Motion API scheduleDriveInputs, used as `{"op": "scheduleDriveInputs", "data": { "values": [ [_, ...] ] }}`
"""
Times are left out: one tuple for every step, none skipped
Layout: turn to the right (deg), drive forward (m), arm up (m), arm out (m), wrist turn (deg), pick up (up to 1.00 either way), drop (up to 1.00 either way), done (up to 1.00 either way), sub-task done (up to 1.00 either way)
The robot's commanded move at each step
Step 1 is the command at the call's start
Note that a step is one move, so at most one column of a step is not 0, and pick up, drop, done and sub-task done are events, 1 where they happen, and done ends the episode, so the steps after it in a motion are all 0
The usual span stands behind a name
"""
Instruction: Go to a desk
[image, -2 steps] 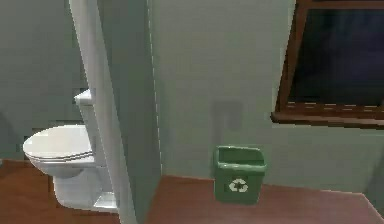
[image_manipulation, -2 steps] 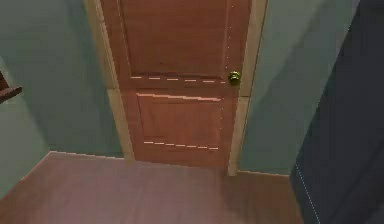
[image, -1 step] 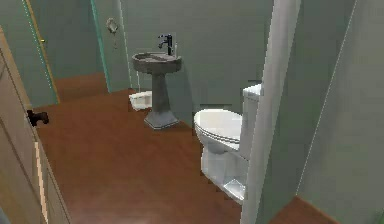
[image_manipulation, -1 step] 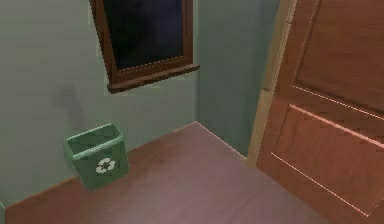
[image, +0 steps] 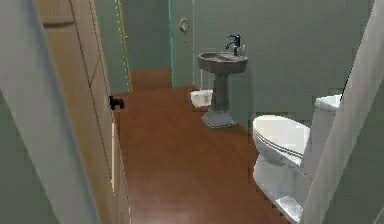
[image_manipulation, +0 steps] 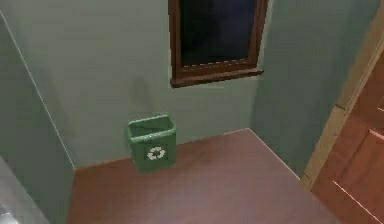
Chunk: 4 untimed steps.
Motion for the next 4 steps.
{"op": "scheduleDriveInputs", "data": {
  "values": [
    [0.0,1.00,0.00,0.00,0.0,0.00,0.00,0.00,0.00],
    [-12.0,0.00,0.00,0.00,0.0,0.00,0.00,0.00,0.00],
    [0.0,0.10,0.00,0.00,0.0,0.00,0.00,0.00,0.00],
    [-3.0,0.00,0.00,0.00,0.0,0.00,0.00,0.00,0.00]
  ]
}}
